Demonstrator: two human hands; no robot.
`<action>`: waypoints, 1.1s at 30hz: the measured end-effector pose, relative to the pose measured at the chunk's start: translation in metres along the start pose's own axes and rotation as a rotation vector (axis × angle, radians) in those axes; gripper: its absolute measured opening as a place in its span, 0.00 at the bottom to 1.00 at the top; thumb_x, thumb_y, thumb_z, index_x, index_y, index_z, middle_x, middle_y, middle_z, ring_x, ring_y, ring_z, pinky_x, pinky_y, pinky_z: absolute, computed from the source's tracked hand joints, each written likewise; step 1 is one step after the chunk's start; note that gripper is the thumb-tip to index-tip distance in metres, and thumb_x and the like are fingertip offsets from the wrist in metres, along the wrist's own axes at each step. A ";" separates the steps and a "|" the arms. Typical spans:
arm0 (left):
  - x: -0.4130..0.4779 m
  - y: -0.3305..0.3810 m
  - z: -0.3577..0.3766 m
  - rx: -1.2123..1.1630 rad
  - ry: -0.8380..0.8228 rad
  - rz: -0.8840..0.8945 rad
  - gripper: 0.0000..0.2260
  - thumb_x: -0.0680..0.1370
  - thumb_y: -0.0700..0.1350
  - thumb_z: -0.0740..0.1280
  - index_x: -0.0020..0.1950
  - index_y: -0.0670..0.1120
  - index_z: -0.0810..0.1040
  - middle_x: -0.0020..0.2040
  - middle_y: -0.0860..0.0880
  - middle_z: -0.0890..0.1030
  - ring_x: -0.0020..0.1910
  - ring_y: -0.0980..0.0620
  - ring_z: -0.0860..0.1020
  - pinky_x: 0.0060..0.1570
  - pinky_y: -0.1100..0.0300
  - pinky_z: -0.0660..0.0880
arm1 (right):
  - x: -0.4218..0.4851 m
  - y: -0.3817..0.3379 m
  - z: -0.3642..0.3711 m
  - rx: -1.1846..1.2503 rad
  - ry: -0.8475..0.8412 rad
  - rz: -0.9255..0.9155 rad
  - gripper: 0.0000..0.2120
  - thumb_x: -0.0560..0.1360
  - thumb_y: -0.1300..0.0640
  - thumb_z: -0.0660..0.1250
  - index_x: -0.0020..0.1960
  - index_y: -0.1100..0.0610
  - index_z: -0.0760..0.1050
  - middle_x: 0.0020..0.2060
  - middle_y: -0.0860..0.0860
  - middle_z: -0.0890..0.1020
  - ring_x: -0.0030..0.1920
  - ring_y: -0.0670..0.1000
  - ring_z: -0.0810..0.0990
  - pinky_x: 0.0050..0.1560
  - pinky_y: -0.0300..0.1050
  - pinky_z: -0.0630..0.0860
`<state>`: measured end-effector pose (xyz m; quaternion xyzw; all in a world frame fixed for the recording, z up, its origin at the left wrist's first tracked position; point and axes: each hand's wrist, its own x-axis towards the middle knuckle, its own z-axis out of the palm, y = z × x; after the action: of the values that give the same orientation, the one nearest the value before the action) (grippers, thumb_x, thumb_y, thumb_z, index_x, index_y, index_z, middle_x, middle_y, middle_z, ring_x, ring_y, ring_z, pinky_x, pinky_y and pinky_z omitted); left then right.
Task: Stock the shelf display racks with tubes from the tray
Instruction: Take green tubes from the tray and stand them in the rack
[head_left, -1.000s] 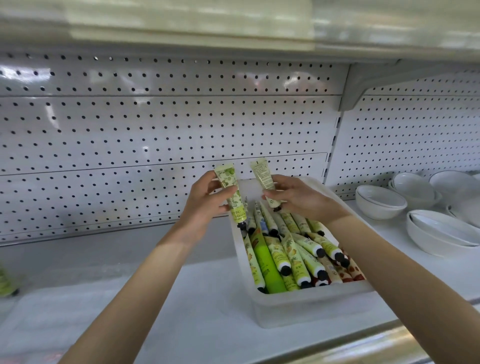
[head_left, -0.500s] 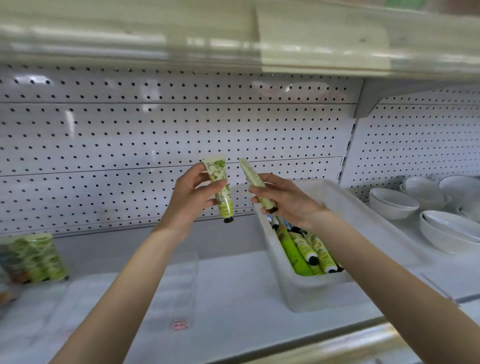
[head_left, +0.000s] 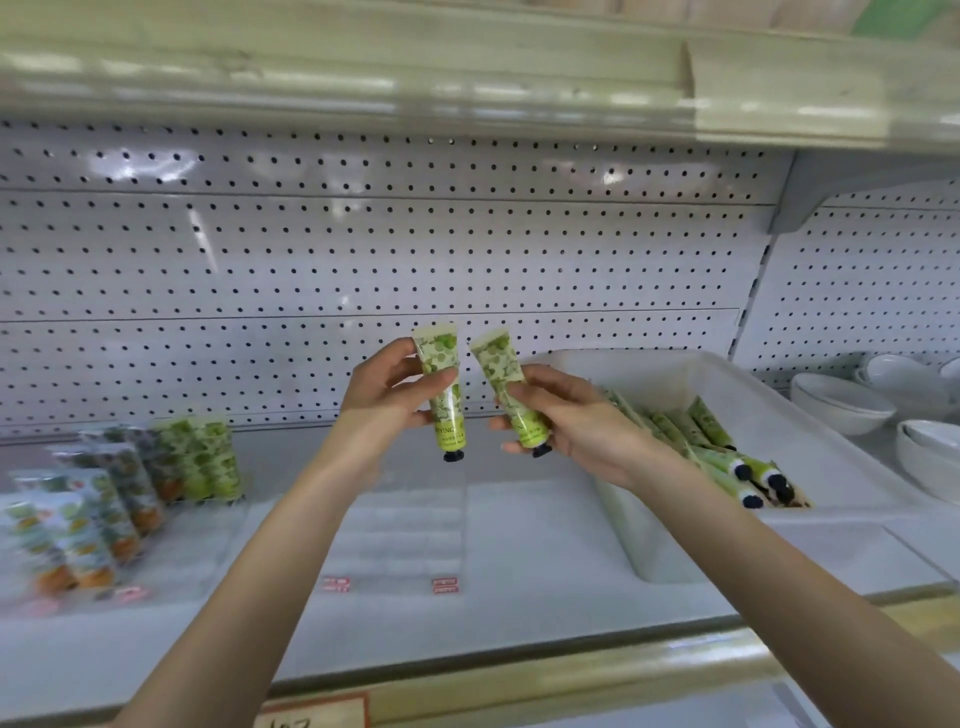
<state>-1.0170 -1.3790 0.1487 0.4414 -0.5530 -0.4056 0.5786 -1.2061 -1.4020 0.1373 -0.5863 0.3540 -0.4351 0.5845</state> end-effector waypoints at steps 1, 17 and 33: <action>-0.005 0.001 -0.003 0.000 0.017 -0.001 0.08 0.74 0.39 0.69 0.53 0.45 0.78 0.47 0.49 0.81 0.40 0.60 0.81 0.39 0.64 0.79 | -0.001 0.000 0.003 -0.017 -0.008 -0.010 0.05 0.77 0.59 0.64 0.52 0.56 0.76 0.43 0.50 0.82 0.46 0.51 0.84 0.47 0.47 0.81; -0.090 0.010 -0.024 0.053 0.136 0.001 0.07 0.74 0.39 0.69 0.51 0.47 0.78 0.47 0.49 0.82 0.42 0.58 0.81 0.40 0.65 0.79 | -0.045 0.012 0.036 -0.080 -0.145 -0.022 0.09 0.73 0.60 0.69 0.54 0.57 0.77 0.45 0.49 0.81 0.46 0.47 0.82 0.45 0.43 0.80; -0.102 0.055 -0.194 0.196 0.224 0.126 0.07 0.74 0.40 0.70 0.50 0.49 0.78 0.49 0.51 0.80 0.42 0.57 0.81 0.40 0.61 0.80 | 0.010 0.016 0.180 0.004 -0.098 -0.058 0.09 0.74 0.59 0.68 0.53 0.55 0.73 0.42 0.52 0.78 0.41 0.47 0.82 0.47 0.47 0.81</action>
<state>-0.8305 -1.2540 0.1726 0.5028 -0.5484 -0.2609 0.6151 -1.0342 -1.3443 0.1339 -0.6158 0.3067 -0.4233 0.5895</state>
